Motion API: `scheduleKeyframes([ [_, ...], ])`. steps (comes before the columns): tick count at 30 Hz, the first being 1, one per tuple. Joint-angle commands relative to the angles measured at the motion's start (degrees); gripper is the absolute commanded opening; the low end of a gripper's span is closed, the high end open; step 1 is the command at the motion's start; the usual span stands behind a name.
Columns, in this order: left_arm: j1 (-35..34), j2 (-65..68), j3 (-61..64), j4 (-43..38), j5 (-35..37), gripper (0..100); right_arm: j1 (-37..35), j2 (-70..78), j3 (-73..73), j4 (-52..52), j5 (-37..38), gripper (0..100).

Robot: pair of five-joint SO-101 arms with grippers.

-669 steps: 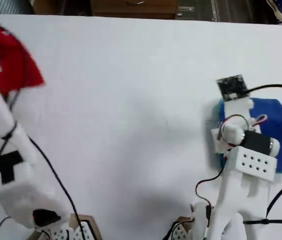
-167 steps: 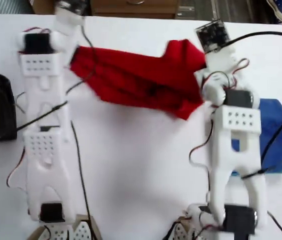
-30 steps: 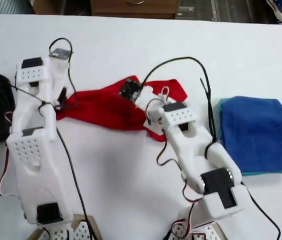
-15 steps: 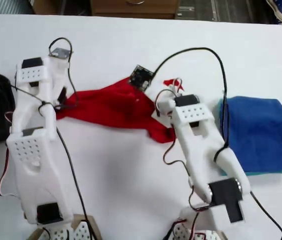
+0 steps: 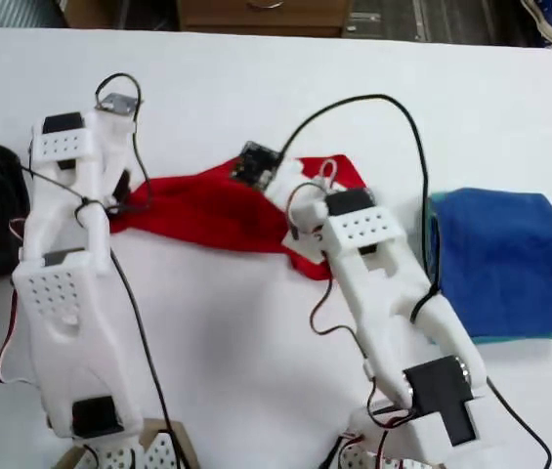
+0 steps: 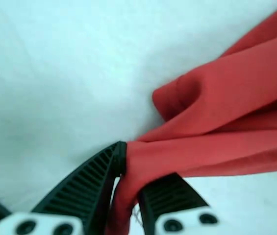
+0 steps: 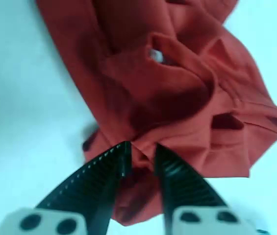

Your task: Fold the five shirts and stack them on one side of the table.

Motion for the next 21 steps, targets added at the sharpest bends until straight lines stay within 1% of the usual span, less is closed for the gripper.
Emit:
scheduleKeyframes([
  [1,-0.35,-0.26,-0.31,-0.79,-0.44,2,-0.84,-3.3,-1.58,0.75,-1.49,21.4],
  [7,-0.35,-0.26,-0.31,-0.79,-0.44,2,-0.75,-2.95,-1.49,0.4,-1.67,21.4],
  [14,-0.44,-0.26,-0.22,-0.79,-0.44,2,-1.1,4.26,-1.93,0.04,-1.93,21.4],
  [21,-0.53,-0.26,-0.13,-0.79,-0.44,2,-1.1,5.23,-1.93,-0.57,-3.08,21.4],
])
